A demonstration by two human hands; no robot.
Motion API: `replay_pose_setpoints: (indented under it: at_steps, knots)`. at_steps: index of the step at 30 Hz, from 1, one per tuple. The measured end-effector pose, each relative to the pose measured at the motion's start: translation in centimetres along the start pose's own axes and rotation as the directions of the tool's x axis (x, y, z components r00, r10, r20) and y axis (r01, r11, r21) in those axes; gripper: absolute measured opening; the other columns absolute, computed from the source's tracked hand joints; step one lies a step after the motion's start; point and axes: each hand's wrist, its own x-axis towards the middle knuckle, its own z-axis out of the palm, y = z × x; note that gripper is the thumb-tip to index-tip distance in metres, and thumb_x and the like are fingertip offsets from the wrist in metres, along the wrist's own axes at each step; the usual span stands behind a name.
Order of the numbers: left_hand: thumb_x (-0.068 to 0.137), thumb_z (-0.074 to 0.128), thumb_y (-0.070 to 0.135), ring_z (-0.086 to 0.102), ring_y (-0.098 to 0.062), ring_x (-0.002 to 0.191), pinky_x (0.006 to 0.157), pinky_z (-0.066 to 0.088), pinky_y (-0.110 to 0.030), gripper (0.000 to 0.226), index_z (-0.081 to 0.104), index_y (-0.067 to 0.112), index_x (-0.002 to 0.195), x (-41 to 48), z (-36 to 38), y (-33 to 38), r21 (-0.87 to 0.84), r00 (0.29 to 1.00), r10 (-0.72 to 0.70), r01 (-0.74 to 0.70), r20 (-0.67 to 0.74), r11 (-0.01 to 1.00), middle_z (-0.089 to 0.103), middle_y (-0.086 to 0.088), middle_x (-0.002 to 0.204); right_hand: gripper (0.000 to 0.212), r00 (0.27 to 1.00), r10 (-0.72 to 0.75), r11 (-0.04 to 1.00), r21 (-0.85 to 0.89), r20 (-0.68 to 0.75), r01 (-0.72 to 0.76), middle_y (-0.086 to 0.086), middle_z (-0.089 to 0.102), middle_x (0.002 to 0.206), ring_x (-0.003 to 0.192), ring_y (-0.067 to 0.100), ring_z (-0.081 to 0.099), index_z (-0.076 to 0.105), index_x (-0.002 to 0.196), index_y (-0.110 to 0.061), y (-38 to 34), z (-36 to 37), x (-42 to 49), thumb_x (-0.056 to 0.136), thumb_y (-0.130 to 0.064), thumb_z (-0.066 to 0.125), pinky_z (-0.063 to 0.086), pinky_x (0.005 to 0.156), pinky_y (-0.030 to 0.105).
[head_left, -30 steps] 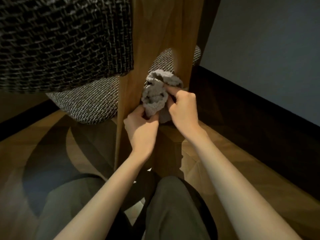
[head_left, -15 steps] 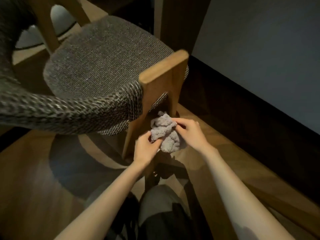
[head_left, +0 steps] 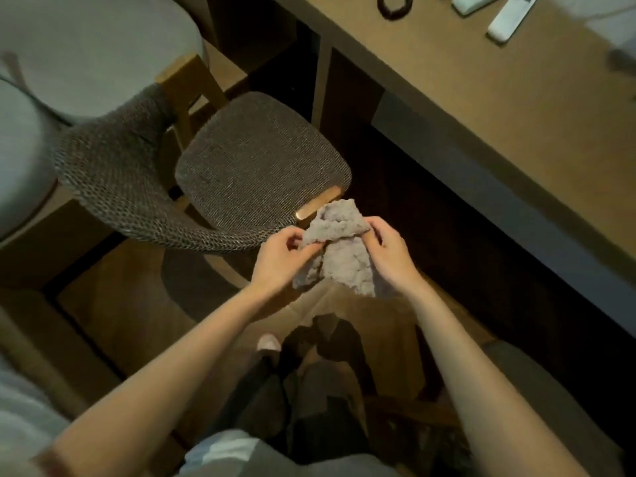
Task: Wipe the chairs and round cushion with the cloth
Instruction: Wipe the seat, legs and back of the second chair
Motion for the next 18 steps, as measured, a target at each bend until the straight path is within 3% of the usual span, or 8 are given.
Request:
replay_pose_setpoints:
  at_steps: [5,8,11,13,16,18]
  knots:
    - [0.089,0.065,0.027,0.063,-0.016,0.089,0.079,0.051,-0.031,0.029,0.066,0.012,0.113,0.1,-2.7,3.3,0.042,0.996,0.087,-0.087,-0.001,0.995,0.068,-0.005,0.100,0.015,0.998,0.023,0.999,0.045,-0.052,-0.021,-0.028,0.059,0.097,0.091,-0.020,0.055,0.054,0.106,-0.041,-3.8,-2.4,-0.1,0.101,-0.033,0.043,0.043,0.062,0.000]
    - [0.091,0.061,0.032,0.062,-0.013,0.094,0.081,0.050,-0.029,0.030,0.065,0.015,0.115,1.8,-2.7,4.5,0.032,0.994,0.103,-0.103,-0.018,0.994,0.068,-0.001,0.104,0.015,0.999,0.003,1.000,-0.011,-0.043,-0.004,-0.027,0.059,0.099,0.091,-0.018,0.055,0.056,0.106,-0.043,-4.8,-4.5,1.1,0.099,-0.033,0.046,0.044,0.062,0.003]
    - [0.091,0.060,0.034,0.061,-0.009,0.096,0.079,0.049,-0.023,0.030,0.065,0.015,0.114,3.7,-2.0,5.3,0.006,0.994,0.101,-0.100,-0.043,0.995,0.066,0.003,0.104,0.019,0.999,-0.028,0.994,-0.108,-0.016,0.026,-0.025,0.059,0.102,0.089,-0.010,0.058,0.059,0.115,-0.034,-4.8,-6.7,3.4,0.098,-0.032,0.052,0.042,0.062,0.006]
    - [0.091,0.060,0.035,0.060,-0.008,0.089,0.077,0.049,-0.026,0.033,0.061,0.016,0.117,5.0,-1.4,5.3,0.012,0.992,0.093,-0.092,-0.081,0.996,0.064,0.002,0.098,0.022,0.999,-0.044,0.986,-0.161,0.000,0.044,-0.017,0.060,0.104,0.086,-0.004,0.056,0.061,0.117,-0.027,-4.5,-7.5,5.6,0.097,-0.028,0.054,0.039,0.066,0.009]
    - [0.091,0.059,0.035,0.056,-0.003,0.069,0.061,0.045,-0.018,0.041,0.051,0.018,0.128,7.2,-0.6,4.3,0.024,0.983,0.076,-0.073,-0.165,0.997,0.060,0.002,0.082,0.023,0.993,-0.087,0.969,-0.223,0.083,0.104,-0.015,0.059,0.106,0.087,-0.008,0.053,0.061,0.119,-0.024,-4.0,-7.5,10.0,0.098,-0.025,0.053,0.037,0.068,0.004]
    - [0.092,0.056,0.038,0.059,-0.012,0.071,0.062,0.048,-0.028,0.052,0.042,0.019,0.138,8.8,-0.1,3.1,0.053,0.976,0.034,-0.023,-0.217,0.998,0.059,-0.004,0.084,0.024,0.974,-0.133,0.955,-0.238,0.181,0.175,-0.014,0.060,0.109,0.096,-0.002,0.057,0.060,0.121,-0.023,-3.5,-6.9,13.4,0.098,-0.025,0.053,0.039,0.075,0.008]
